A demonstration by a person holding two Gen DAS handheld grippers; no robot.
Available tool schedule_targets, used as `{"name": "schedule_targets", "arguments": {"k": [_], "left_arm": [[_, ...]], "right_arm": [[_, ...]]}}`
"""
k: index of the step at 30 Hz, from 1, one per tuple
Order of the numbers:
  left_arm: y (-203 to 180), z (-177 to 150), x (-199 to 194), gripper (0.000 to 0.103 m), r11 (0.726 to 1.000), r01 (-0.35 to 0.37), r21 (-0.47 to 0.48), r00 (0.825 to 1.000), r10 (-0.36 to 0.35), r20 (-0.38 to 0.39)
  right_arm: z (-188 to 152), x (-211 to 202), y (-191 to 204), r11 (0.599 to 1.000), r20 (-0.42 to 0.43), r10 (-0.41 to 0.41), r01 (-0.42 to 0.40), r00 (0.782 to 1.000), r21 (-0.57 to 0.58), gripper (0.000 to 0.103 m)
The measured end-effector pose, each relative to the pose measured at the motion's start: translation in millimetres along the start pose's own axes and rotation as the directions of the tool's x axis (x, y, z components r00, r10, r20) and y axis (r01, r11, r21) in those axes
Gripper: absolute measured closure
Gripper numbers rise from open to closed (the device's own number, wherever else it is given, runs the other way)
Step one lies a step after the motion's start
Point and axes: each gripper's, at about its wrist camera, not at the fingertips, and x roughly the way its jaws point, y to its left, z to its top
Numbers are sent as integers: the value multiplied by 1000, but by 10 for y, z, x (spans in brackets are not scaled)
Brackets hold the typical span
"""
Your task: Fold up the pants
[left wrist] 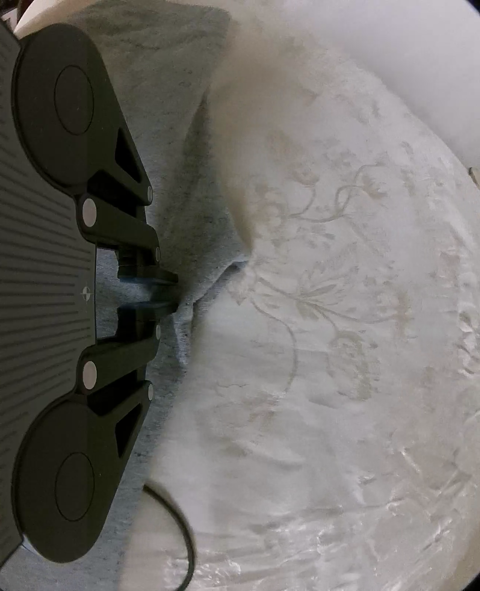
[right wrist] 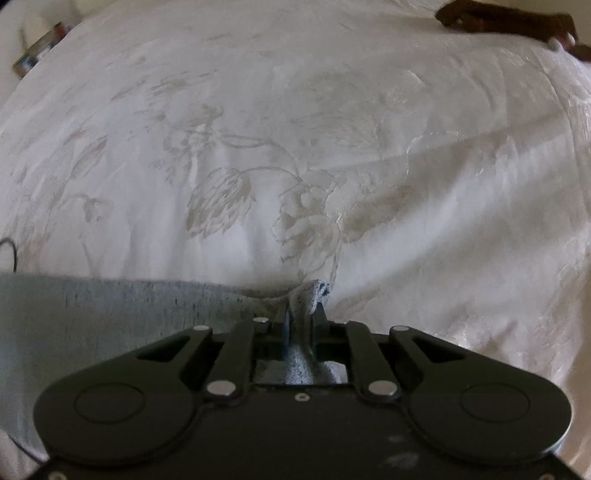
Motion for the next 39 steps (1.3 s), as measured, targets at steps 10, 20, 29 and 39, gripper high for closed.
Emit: {"name": "schedule_targets", "arguments": {"k": [10, 20, 29, 39], "left_arm": [[-160, -534, -896, 93, 987, 161, 15, 982, -162, 100], [-1130, -1350, -1224, 93, 898, 346, 272, 928, -370, 43], [-1385, -1731, -1090, 93, 850, 298, 433, 947, -321, -22], [-1250, -1618, -1320, 93, 876, 327, 355, 935, -355, 12]], "right_arm": [[-194, -522, -262, 992, 102, 10, -22, 995, 121, 61], [-1158, -629, -186, 989, 13, 2, -4, 1000, 148, 55], [-1470, -984, -316, 986, 126, 57, -76, 990, 145, 35], [-979, -501, -469, 961, 113, 176, -196, 978, 196, 18]]}}
